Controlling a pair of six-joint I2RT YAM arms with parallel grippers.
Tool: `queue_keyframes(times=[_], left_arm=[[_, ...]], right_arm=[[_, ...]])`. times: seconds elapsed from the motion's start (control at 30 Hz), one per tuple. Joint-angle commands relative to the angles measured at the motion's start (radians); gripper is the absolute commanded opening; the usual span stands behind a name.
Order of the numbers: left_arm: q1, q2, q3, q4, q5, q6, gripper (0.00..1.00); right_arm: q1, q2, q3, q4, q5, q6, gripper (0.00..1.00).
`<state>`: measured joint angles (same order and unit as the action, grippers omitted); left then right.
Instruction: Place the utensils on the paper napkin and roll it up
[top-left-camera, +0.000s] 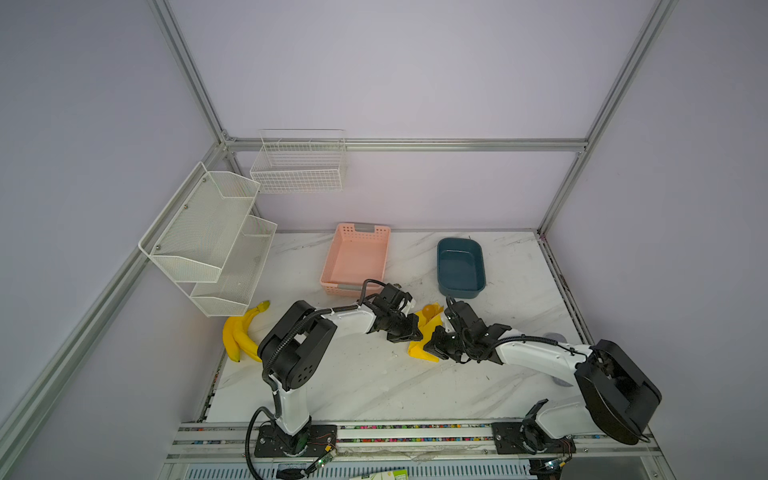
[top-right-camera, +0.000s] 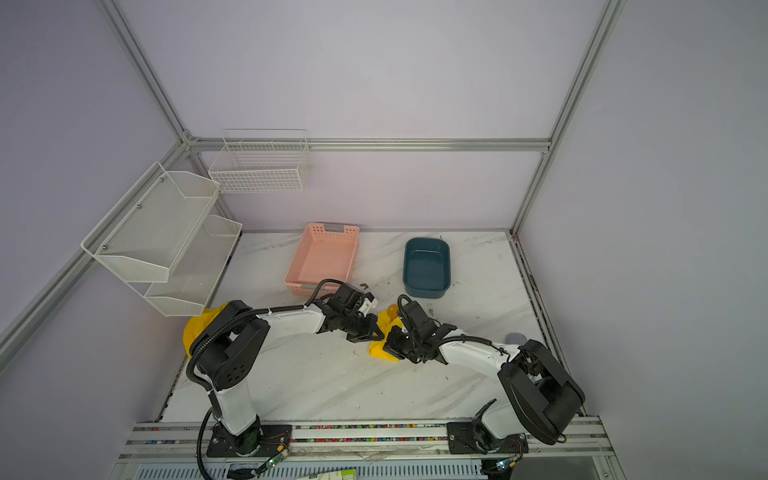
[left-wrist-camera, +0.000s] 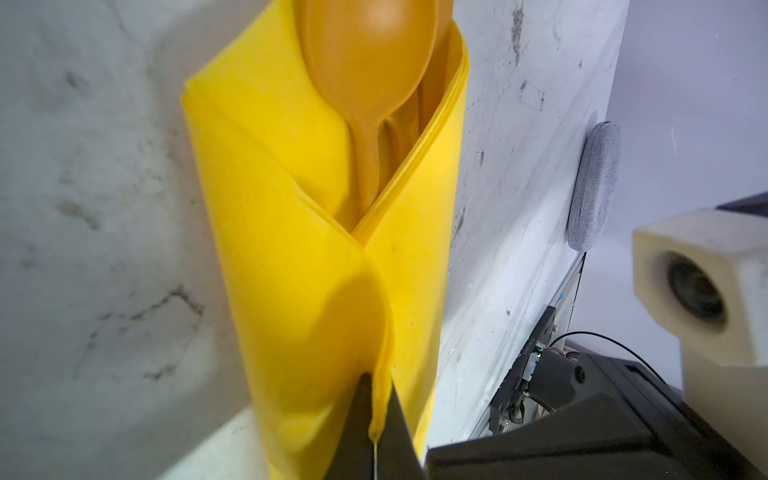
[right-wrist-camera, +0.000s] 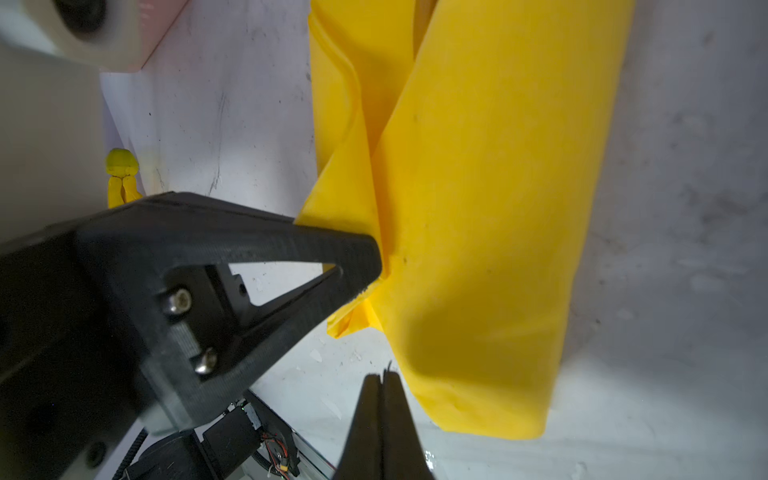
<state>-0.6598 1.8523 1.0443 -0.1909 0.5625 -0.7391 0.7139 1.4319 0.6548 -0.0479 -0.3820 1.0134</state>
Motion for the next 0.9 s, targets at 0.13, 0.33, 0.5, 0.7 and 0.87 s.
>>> queue_keyframes(times=[0.13,0.33,0.5,0.7,0.87], left_arm=[[0.004,-0.049,0.062,0.009,-0.001,0.023,0.01],[0.005,-0.064,0.065,0.008,0.002,0.024,0.01],[0.005,-0.077,0.083,0.011,0.019,0.031,0.01],[-0.001,-0.068,0.125,0.009,0.062,0.04,0.01],[-0.01,-0.03,0.173,0.004,0.101,0.049,0.01]], right_arm=[[0.024,0.07,-0.024,0.107,0.032,0.068,0.0],[0.036,0.113,-0.035,0.098,0.049,0.058,0.0],[0.041,0.123,-0.04,0.064,0.065,0.033,0.0],[0.045,0.133,-0.059,0.06,0.057,0.022,0.0],[0.047,0.127,-0.084,0.065,0.051,0.019,0.0]])
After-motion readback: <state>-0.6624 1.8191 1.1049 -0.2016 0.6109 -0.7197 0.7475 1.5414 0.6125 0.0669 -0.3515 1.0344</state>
